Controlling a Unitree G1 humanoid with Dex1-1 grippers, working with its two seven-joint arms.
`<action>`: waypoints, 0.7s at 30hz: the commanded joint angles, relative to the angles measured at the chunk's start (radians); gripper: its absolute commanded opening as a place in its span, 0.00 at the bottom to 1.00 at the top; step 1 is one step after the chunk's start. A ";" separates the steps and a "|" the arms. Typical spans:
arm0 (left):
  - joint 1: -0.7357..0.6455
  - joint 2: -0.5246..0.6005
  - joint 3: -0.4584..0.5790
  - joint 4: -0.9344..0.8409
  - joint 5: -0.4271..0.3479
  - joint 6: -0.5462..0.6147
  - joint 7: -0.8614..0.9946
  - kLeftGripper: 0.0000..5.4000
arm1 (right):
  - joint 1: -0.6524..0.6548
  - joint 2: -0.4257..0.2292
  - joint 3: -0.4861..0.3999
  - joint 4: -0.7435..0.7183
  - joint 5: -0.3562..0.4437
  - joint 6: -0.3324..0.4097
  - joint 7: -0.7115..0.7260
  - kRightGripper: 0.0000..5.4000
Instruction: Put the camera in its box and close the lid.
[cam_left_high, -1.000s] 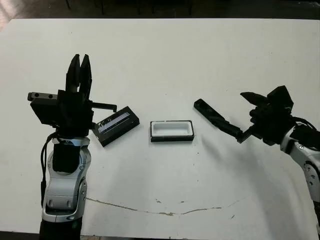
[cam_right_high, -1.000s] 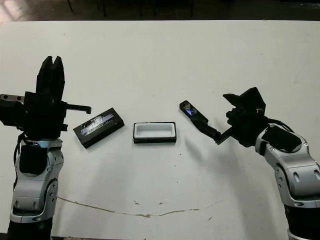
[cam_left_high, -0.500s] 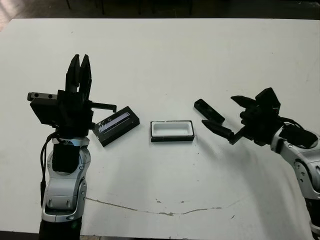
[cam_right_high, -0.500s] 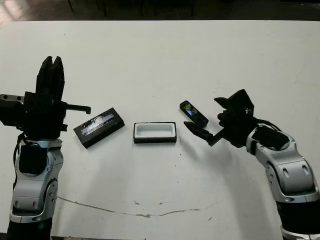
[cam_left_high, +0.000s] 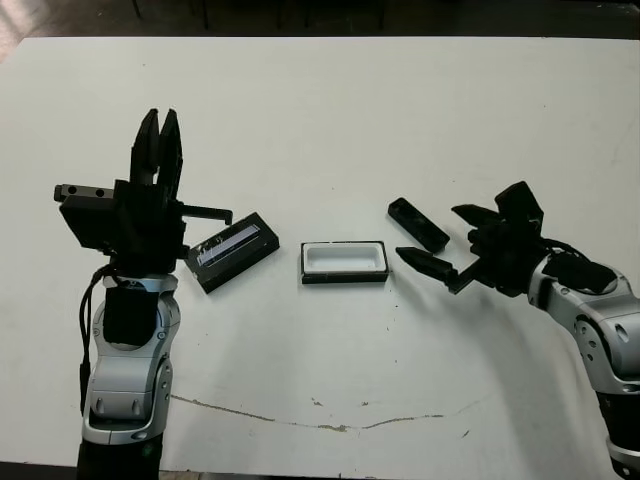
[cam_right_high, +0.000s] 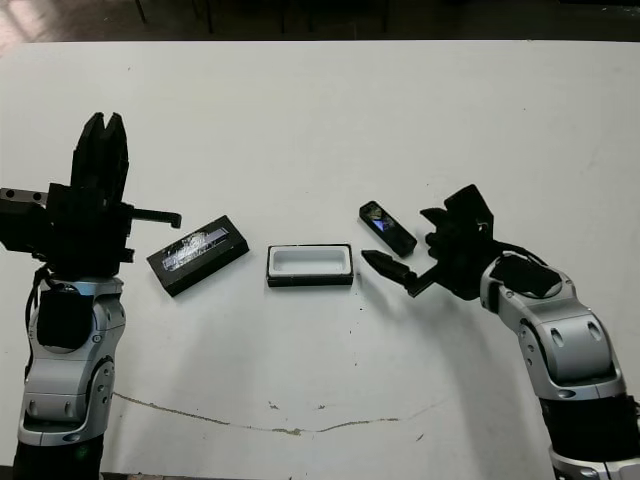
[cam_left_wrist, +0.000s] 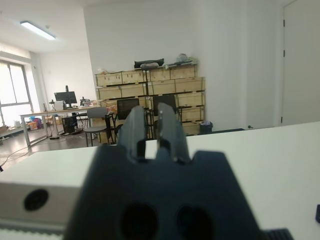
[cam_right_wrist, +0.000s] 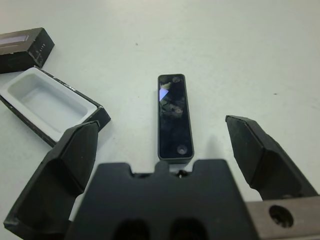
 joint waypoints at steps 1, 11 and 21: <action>0.015 0.017 0.007 0.018 -0.006 0.002 -0.010 0.00 | 0.016 0.011 0.004 0.024 -0.010 0.000 -0.015 1.00; 0.017 0.017 0.013 0.023 -0.013 0.002 -0.012 0.00 | 0.032 0.017 0.029 0.074 -0.056 -0.085 -0.018 0.96; 0.023 0.019 0.010 0.015 -0.005 0.003 -0.010 0.00 | 0.074 0.031 0.052 0.076 -0.124 -0.189 -0.056 0.55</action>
